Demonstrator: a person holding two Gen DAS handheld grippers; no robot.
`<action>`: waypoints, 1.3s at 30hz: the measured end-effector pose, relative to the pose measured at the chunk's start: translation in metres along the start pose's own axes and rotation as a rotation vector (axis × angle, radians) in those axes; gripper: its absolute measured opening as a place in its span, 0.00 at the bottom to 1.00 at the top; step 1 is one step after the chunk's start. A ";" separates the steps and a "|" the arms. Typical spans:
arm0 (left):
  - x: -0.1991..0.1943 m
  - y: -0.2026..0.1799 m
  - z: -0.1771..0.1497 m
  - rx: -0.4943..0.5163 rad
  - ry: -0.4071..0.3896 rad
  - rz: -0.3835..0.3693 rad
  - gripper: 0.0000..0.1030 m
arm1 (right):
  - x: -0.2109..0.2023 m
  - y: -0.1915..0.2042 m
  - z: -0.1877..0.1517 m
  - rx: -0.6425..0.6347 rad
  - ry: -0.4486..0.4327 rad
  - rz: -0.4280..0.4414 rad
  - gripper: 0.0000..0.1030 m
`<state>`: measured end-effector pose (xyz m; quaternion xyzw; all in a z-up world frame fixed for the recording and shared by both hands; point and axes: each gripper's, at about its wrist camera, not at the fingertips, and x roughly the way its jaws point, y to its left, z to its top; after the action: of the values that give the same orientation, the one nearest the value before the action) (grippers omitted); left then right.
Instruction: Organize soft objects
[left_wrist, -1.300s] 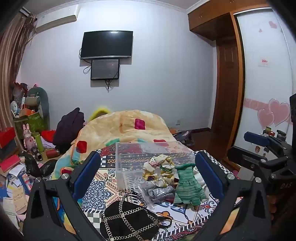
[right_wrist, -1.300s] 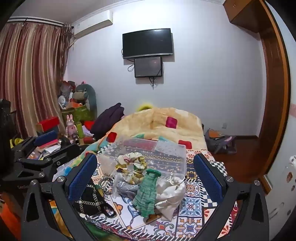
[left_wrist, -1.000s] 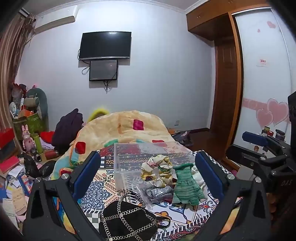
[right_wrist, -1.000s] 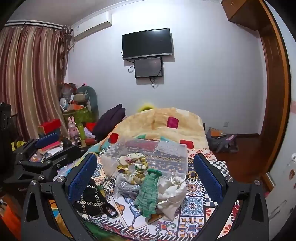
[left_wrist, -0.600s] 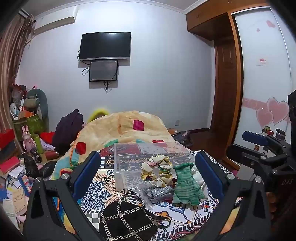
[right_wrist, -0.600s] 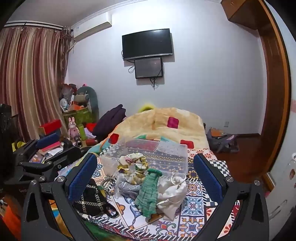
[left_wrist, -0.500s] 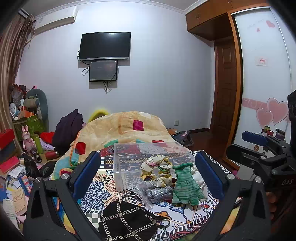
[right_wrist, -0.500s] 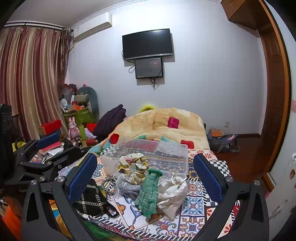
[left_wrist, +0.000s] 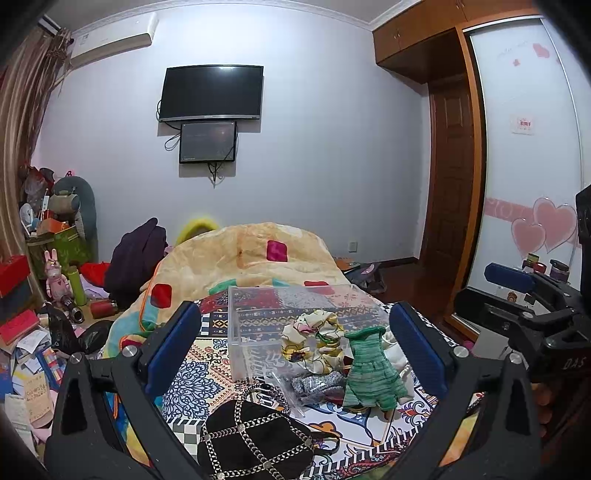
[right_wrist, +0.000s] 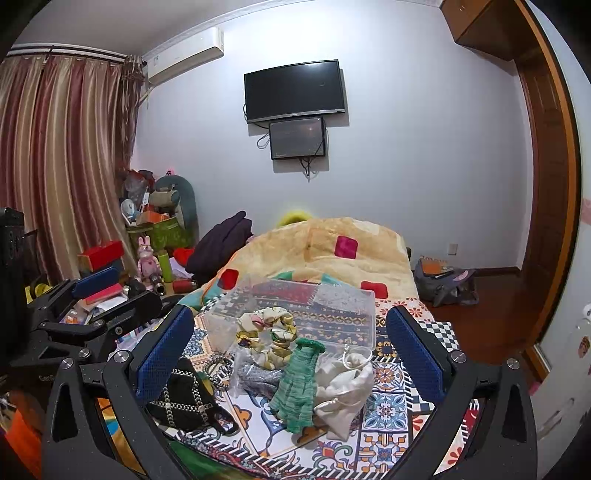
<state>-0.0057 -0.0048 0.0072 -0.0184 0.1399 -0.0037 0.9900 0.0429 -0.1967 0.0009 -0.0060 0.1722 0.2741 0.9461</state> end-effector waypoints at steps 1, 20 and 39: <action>0.000 0.000 0.000 0.000 0.000 -0.001 1.00 | 0.000 0.000 0.000 0.000 0.000 0.000 1.00; 0.000 0.001 0.000 0.000 -0.004 0.000 1.00 | -0.001 0.003 -0.001 0.000 -0.010 0.009 1.00; -0.001 0.002 0.001 0.000 -0.006 -0.001 1.00 | -0.001 0.003 -0.001 0.003 -0.012 0.011 1.00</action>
<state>-0.0063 -0.0030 0.0084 -0.0187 0.1371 -0.0041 0.9904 0.0402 -0.1947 0.0005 -0.0019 0.1669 0.2790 0.9457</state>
